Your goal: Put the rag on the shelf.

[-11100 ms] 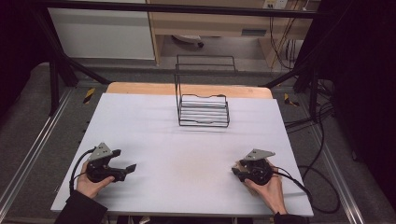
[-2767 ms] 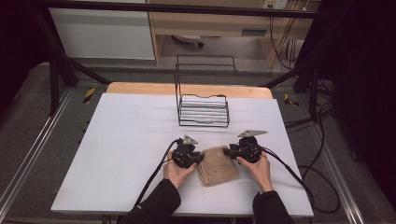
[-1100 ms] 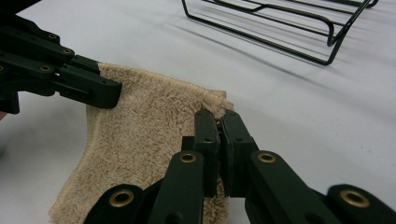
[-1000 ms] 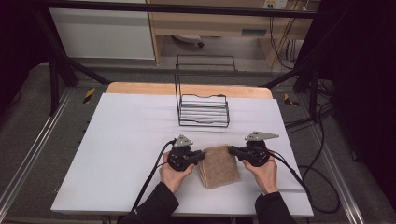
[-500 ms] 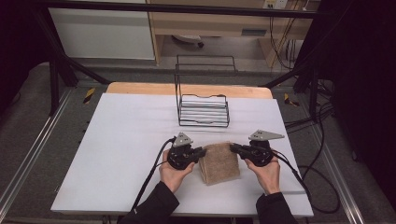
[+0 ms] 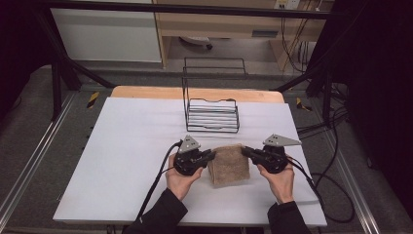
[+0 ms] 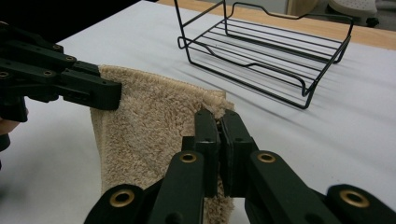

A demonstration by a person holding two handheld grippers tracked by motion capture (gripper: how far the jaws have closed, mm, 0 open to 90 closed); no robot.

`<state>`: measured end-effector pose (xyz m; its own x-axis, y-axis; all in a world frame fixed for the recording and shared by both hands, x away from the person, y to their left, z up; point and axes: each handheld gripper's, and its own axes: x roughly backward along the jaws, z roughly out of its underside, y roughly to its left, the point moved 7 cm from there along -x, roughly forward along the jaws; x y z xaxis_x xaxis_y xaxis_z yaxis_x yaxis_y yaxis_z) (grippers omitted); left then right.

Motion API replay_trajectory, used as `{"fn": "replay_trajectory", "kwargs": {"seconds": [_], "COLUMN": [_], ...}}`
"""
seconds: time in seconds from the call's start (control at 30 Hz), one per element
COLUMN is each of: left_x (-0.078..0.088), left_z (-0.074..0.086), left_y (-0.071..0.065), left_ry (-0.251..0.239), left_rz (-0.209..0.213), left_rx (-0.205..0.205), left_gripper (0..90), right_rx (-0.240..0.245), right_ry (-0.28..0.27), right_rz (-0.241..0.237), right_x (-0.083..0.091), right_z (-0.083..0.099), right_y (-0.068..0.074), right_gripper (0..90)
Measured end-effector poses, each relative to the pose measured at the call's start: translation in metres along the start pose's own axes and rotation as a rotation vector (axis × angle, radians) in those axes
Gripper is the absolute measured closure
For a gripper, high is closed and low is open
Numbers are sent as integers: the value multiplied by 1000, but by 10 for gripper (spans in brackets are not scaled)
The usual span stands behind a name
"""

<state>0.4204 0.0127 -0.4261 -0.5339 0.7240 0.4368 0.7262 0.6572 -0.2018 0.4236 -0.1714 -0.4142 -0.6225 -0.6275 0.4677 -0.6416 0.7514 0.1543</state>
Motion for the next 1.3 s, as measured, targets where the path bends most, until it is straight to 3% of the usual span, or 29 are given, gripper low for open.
{"fn": "replay_trajectory", "kwargs": {"seconds": [0.73, 1.3], "left_x": [16, 31], "left_z": [-31, -54], "left_y": [4, 13], "left_ry": [-66, -126], "left_rz": [-11, -32], "left_rx": [-36, -58], "left_gripper": [809, 809], "right_rx": [43, 58], "right_ry": [-116, -195], "right_rz": [35, 60], "right_x": [13, 14], "right_z": [-27, -51], "right_y": [13, 23], "right_gripper": [873, 873]}}
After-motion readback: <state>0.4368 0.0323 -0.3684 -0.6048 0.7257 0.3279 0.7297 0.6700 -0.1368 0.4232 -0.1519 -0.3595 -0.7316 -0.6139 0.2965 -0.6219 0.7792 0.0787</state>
